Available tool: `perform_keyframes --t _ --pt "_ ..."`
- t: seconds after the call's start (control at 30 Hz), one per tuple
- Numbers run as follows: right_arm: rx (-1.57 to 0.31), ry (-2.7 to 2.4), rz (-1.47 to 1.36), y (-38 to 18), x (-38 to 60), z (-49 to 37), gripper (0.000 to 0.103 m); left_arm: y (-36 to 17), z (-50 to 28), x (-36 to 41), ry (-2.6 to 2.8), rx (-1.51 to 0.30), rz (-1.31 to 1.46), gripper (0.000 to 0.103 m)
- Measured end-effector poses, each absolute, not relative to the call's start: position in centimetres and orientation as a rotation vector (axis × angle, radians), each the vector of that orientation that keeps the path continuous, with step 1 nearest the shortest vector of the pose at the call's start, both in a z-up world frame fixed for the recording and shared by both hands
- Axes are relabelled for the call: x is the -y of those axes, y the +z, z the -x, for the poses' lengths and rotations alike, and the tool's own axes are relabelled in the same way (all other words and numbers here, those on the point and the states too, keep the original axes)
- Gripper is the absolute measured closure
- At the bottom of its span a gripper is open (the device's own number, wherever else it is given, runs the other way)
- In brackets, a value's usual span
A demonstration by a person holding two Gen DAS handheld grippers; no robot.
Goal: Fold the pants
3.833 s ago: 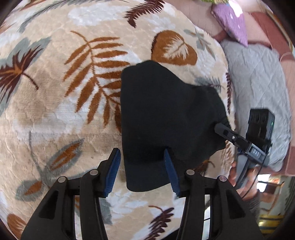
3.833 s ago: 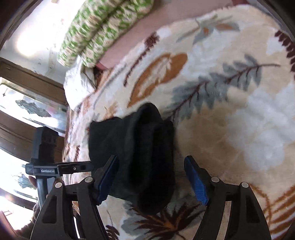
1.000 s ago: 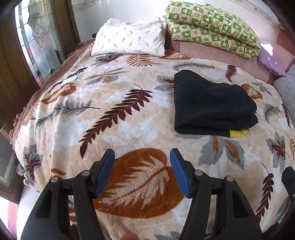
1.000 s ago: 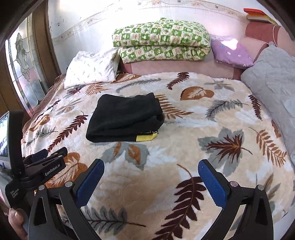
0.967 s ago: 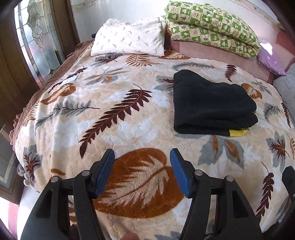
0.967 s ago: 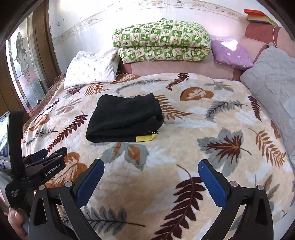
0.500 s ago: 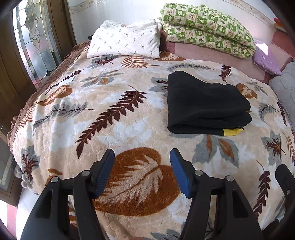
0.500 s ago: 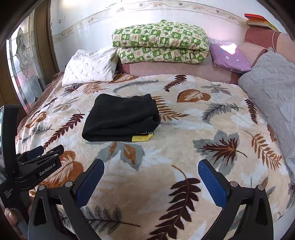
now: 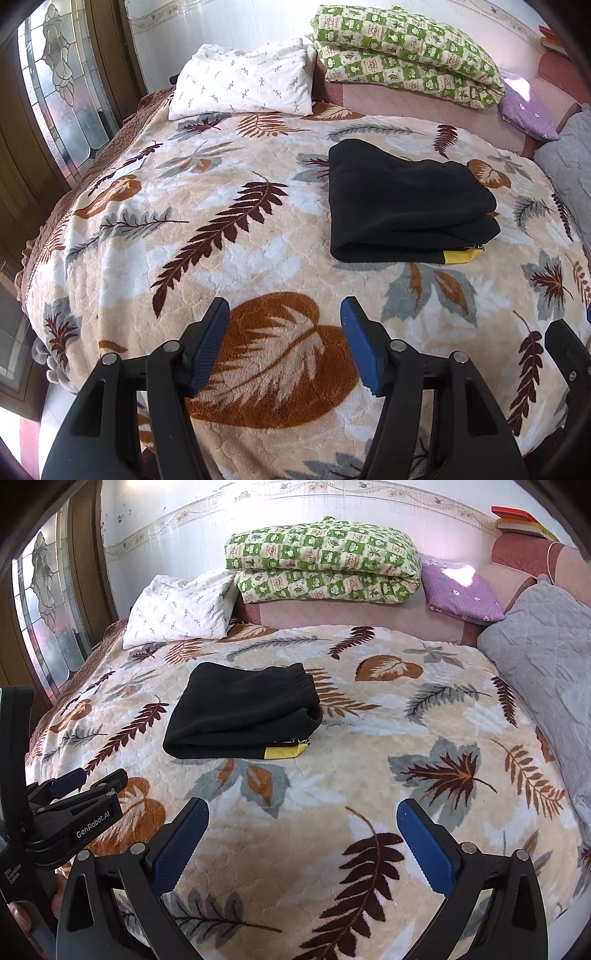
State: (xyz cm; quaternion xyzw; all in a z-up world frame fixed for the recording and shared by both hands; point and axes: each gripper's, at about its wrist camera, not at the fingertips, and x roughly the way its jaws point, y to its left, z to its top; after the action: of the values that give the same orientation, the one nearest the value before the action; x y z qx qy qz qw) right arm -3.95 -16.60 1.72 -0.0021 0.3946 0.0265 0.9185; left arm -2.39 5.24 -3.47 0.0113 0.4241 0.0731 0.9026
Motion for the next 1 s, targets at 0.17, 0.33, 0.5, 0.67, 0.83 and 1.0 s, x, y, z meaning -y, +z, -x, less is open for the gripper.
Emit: perform_keyframes --t 0.17,0.33,0.5,0.67,0.83,1.0 --pt "-0.812 0.058 0.009 1.60 16.65 3.94 0.001 -3.43 2.54 -5.30 0.142 -0.877 -0.019 0.041" --pt "-0.808 0.059 0.012 1.59 16.78 3.99 0.001 -3.48 2.62 -5.34 0.134 -0.883 -0.017 0.041" --pt "-0.812 0.059 0.011 1.62 16.69 4.05 0.001 -3.52 2.63 -5.46 0.132 -0.887 -0.010 0.041" --pt "-0.812 0.057 0.011 1.59 16.61 4.06 0.001 -3.55 2.67 -5.55 0.132 -0.890 -0.003 0.041" --pt "-0.815 0.059 0.013 1.59 16.55 4.12 0.001 -3.58 2.75 -5.67 0.132 -0.894 0.003 0.041" --pt "-0.815 0.060 0.015 1.52 16.49 4.12 0.001 -3.78 2.80 -5.70 0.127 -0.905 0.010 0.041"
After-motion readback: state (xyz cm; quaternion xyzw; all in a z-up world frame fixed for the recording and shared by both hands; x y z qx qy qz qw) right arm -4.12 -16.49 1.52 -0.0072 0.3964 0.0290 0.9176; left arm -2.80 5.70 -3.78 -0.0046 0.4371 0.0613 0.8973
